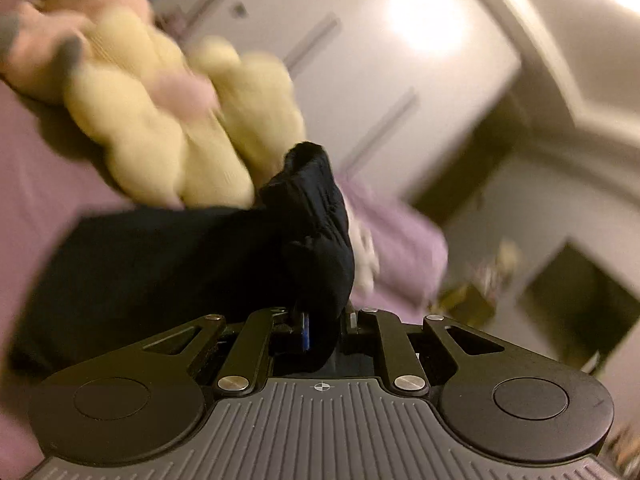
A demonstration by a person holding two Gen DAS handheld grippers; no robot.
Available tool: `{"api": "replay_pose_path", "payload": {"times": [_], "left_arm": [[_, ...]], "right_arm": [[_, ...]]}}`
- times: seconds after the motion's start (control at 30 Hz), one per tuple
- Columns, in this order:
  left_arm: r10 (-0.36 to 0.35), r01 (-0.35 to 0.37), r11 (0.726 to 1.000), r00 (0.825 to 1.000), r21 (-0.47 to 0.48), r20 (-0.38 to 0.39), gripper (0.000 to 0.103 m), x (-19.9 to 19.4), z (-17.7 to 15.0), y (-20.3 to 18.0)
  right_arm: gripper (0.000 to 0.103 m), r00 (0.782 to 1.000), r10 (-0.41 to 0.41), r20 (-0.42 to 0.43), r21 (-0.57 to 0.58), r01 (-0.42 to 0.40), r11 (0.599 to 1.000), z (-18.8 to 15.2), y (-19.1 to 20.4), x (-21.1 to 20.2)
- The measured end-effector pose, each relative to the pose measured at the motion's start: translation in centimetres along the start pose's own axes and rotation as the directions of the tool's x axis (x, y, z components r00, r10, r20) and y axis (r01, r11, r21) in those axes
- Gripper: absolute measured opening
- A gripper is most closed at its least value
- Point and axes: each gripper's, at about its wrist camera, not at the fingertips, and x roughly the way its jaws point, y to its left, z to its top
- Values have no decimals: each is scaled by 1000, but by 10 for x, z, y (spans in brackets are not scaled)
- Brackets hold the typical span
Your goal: Fold large clothes
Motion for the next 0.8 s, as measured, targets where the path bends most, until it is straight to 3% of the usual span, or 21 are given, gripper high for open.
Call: {"api": "replay_pose_path", "payload": {"times": [0.13, 0.2, 0.27, 0.3, 0.37, 0.47, 0.53, 0.57, 0.6, 0.7, 0.8], "left_arm": [[119, -97, 982, 984, 159, -130, 19, 73, -62, -38], [187, -144, 968, 959, 204, -211, 37, 106, -93, -42], [223, -163, 961, 936, 226, -273, 64, 127, -120, -37], [218, -151, 956, 940, 253, -263, 69, 130, -125, -38], [193, -107, 942, 949, 318, -251, 96, 132, -128, -43], [179, -64, 931, 939, 361, -295, 97, 122, -124, -53], [141, -44, 943, 951, 331, -276, 97, 94, -116, -53], [131, -47, 950, 957, 309, -258, 97, 79, -112, -51], [132, -62, 956, 963, 287, -233, 97, 64, -107, -45], [205, -165, 958, 965, 234, -161, 97, 22, -105, -24], [303, -271, 942, 941, 198, -150, 91, 4, -104, 8]], "right_arm": [[27, 998, -60, 34, 88, 57, 994, 3, -57, -51], [29, 996, -93, 13, 137, 90, 986, 0, -83, -65], [29, 994, -105, 0, 172, 103, 980, -1, -102, -74], [29, 994, -106, -6, 183, 105, 977, -2, -110, -78], [29, 995, -104, -8, 201, 104, 974, -3, -121, -82], [31, 997, -80, -11, 250, 80, 965, -3, -134, -85], [32, 999, -50, -7, 295, 50, 954, -2, -138, -83], [37, 1000, -29, 5, 314, 26, 949, -2, -139, -84], [46, 1000, 0, 21, 330, -7, 944, -1, -139, -85], [59, 997, 72, 31, 341, -78, 937, 5, -135, -74], [59, 993, 122, -6, 363, -111, 925, 9, -125, -50]]}}
